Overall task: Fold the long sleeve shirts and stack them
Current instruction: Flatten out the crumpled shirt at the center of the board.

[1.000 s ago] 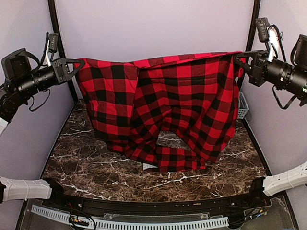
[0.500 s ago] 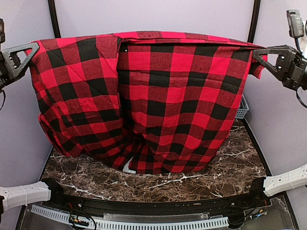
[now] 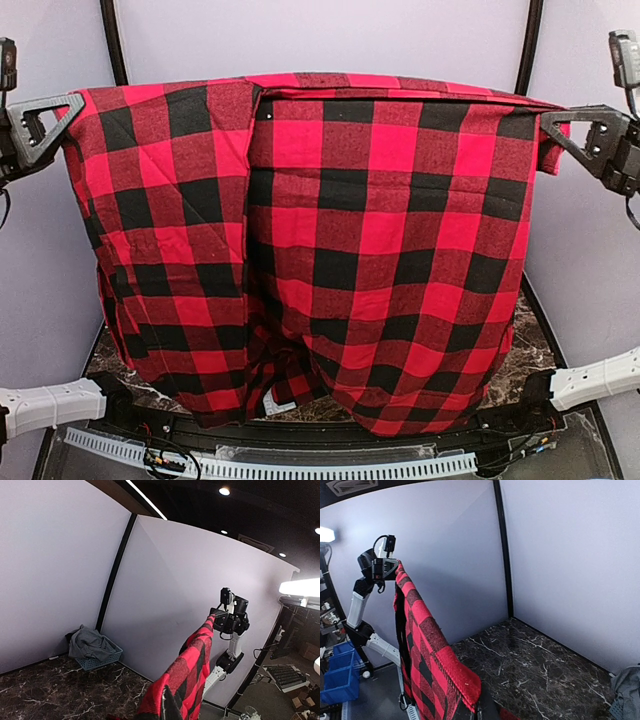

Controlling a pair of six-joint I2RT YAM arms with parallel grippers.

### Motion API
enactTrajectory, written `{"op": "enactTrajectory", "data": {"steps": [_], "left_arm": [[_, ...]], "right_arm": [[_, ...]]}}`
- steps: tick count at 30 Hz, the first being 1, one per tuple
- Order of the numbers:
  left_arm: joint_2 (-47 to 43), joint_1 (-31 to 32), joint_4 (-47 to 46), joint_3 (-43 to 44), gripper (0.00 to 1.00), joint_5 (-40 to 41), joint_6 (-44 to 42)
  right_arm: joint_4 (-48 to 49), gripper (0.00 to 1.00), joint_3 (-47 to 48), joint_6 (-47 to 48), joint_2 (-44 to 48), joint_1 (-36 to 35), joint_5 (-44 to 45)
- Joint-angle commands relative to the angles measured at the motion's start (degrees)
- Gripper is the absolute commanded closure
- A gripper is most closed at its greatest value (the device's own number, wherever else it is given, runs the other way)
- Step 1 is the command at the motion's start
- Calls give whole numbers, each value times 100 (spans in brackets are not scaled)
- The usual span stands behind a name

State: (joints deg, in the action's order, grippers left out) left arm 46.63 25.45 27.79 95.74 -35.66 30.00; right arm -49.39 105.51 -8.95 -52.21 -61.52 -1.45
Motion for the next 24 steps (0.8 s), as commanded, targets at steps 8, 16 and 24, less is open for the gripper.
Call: {"op": "enactTrajectory", "data": {"steps": [8,16,24], "left_arm": [[1582,-54,-127,-733,100,3397,-1121],[2799,-188,-702,-1346,100,4377,-1341],[3940,-736,-1733,-2056,100,4657,-1209]], "right_arm": [[494,100,-502,630,-715,54,5376],[1543,100,-1261,1174,-2033,2226,3619],[2843,100,-1746,1291,-3921,3412,2460]]}}
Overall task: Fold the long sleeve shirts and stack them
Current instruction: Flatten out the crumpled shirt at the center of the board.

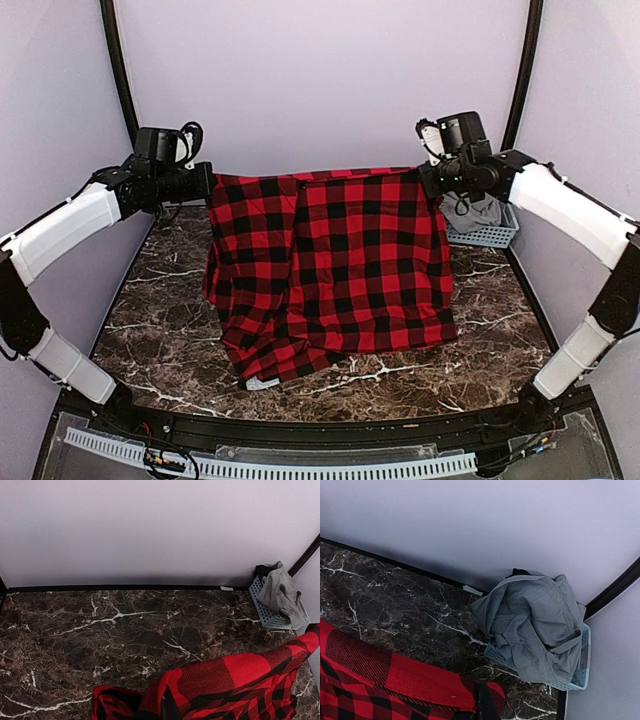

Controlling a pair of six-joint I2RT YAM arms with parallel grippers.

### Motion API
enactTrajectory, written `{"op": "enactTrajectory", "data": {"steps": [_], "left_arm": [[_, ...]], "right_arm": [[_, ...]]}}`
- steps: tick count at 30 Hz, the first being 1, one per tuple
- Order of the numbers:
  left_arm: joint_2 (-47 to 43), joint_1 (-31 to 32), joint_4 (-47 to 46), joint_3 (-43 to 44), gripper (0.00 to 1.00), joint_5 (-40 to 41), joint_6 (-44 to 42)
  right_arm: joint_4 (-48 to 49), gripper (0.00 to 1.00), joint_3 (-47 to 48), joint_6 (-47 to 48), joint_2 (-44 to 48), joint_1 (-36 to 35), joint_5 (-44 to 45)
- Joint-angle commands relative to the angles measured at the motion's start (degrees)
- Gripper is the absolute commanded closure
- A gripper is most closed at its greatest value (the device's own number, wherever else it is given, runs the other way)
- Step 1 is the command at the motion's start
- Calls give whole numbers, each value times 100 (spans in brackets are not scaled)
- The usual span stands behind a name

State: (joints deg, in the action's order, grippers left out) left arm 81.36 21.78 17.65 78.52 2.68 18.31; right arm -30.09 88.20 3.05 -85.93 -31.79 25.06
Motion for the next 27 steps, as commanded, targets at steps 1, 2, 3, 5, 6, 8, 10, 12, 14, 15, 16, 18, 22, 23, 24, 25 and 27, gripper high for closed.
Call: {"op": "enactTrajectory", "data": {"steps": [1,2,3,5,6,8,10,12,14,15,16,18,22,23,24,25,27], "left_arm": [[599,-399,-923,-349,100,853,-34],[892,-461,-1001,-345,100,873,-22],[1023,-485,-1128,-328,100,868,-5],[1422,-562,-1271,-264,100,861,4],[1652,-599,-1294,-200,100,859,6],[1945,-663,-1353,-142,100,837,13],[2127,-725,-1488,-155,100,762,40],[2246,-776,-1580,-165,100,703,75],[2337,-813,-1710,-153,100,663,84],[2421,-830,-1729,-140,100,648,76],[2468,-841,-1743,-75,100,647,59],[2672,-868,-1747,88,100,620,40],[3119,-942,-1747,467,93,399,75],[3249,-975,-1747,597,90,382,89],[3313,-988,-1747,662,88,380,117],[3430,-1026,-1822,780,85,399,128],[3553,-1079,-1956,903,73,444,171]], "right_arm": [[1005,100,19,117,-904,505,-273],[1084,100,74,143,-1171,555,-342],[1132,100,147,204,-1402,581,-397],[1253,100,315,288,-1855,597,-464],[1290,100,404,326,-2050,599,-515],[1356,100,583,375,-2390,597,-579],[1407,100,768,425,-2672,604,-631],[1478,100,944,476,-2886,601,-626],[1539,100,1144,553,-3095,603,-563],[1562,100,1270,605,-3227,605,-514],[1555,100,1440,649,-3371,603,-447],[1488,100,1830,741,-3733,604,-159],[1247,92,2721,896,-4574,633,539],[1233,90,2892,906,-4710,650,658],[1243,87,3029,942,-4811,672,750],[1245,84,3136,952,-4885,695,853],[1287,74,3253,965,-4920,720,1032]]}}
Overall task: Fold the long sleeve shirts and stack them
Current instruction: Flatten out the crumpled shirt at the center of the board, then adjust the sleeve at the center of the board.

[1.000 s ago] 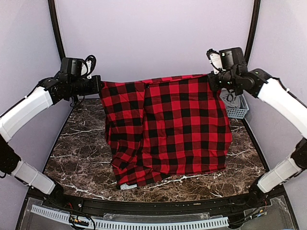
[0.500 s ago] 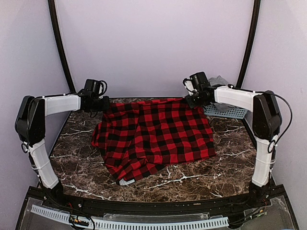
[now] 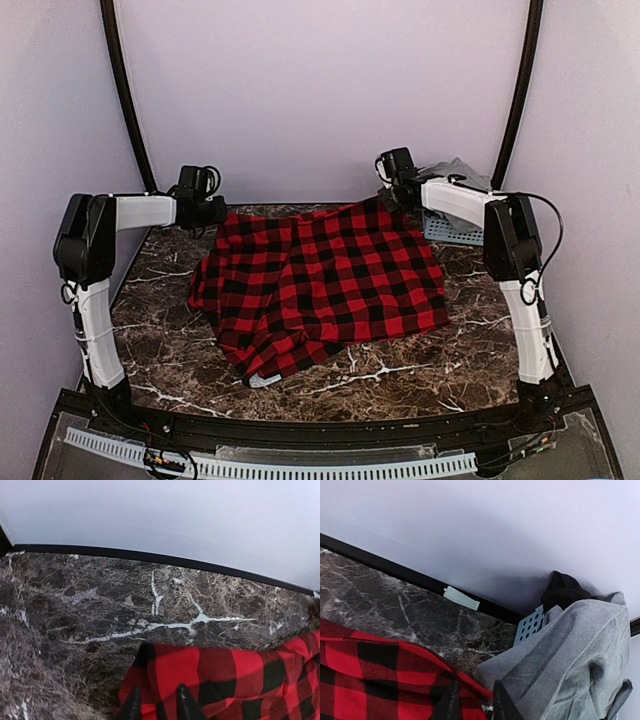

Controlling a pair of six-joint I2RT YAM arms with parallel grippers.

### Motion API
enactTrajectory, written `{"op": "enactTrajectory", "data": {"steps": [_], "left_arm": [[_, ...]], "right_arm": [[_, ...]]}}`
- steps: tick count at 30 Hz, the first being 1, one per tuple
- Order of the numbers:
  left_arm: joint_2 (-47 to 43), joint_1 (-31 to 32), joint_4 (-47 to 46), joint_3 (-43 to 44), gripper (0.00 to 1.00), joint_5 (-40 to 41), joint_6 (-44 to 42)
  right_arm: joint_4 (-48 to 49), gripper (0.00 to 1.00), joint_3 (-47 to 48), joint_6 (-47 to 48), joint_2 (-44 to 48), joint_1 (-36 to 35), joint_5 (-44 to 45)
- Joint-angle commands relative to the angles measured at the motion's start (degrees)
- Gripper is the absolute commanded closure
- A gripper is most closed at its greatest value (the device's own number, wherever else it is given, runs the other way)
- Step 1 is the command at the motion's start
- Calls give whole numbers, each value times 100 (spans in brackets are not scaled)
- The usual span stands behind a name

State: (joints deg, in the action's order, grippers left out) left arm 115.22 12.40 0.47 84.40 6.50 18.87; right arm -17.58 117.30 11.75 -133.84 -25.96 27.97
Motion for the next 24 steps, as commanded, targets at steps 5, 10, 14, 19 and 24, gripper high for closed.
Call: {"op": "enactTrajectory", "data": {"steps": [5,10,14,19,24], "left_arm": [[305,-244,-94,741,44,-8,198],[-92,-239,99,459,33,-472,346],[-990,-209,-171,-732,30,-1818,747],[-2678,159,-297,-2720,26,-2037,898],[-4253,1008,256,-3950,20,-1672,1232]], "right_arm": [[179,55,-232,-119,461,128,530],[676,35,-1896,-584,1771,-23,-524],[902,32,-3186,-1032,2771,-257,-1263],[961,32,-4264,-1384,3417,-605,-1819],[808,32,-4841,-1587,3712,-951,-1988]]}}
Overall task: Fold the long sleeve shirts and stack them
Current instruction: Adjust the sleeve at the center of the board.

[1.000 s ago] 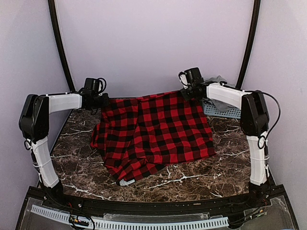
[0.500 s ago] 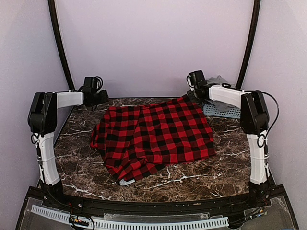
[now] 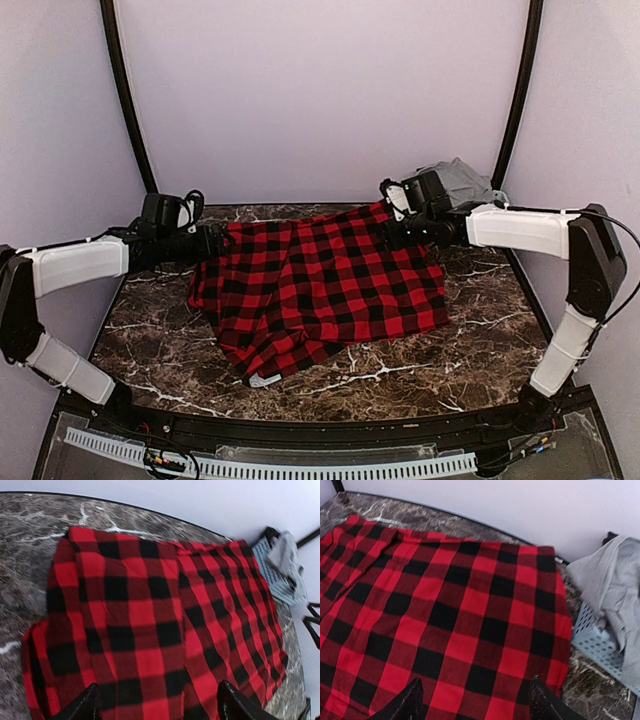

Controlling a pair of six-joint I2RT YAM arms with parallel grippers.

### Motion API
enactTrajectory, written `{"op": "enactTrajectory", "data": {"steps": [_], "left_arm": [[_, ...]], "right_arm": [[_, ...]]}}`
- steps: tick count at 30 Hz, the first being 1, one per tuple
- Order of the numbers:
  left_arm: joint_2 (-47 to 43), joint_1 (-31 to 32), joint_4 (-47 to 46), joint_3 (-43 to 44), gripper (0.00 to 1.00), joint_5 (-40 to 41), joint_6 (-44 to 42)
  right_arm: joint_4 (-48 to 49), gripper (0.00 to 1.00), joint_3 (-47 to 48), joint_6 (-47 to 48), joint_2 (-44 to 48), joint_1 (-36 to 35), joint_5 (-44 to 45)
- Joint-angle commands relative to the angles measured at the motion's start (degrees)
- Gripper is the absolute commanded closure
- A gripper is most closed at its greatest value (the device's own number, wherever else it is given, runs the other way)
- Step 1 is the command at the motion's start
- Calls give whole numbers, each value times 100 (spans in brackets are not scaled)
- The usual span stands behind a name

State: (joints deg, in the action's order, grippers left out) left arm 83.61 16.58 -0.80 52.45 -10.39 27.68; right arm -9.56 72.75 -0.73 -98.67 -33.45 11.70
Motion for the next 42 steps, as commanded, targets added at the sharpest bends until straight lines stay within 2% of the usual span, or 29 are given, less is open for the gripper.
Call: {"op": "enactTrajectory", "data": {"steps": [1,6,12,18,20,25,34,42], "left_arm": [[-1255,679,442,-1096,19,45,512],[-2222,1192,742,-2222,15,322,896],[-2494,1421,886,-2811,28,479,1146],[-2216,1497,663,-3058,36,375,1183],[-2065,1497,455,-3095,42,225,1178],[-1673,1513,228,-3089,47,84,1159],[-1477,1532,-21,-3125,69,-87,1159],[-1457,1541,-36,-3112,82,-158,1171]], "right_arm": [[22,32,-499,-385,252,-250,-397],[158,32,-901,-533,476,-379,-605],[206,32,-1095,-632,448,-451,-679],[299,32,-1280,-704,454,-478,-689],[291,32,-1307,-709,463,-478,-672],[279,32,-1433,-702,556,-477,-589],[298,32,-1535,-691,518,-478,-529],[302,32,-1540,-683,468,-476,-502]]}}
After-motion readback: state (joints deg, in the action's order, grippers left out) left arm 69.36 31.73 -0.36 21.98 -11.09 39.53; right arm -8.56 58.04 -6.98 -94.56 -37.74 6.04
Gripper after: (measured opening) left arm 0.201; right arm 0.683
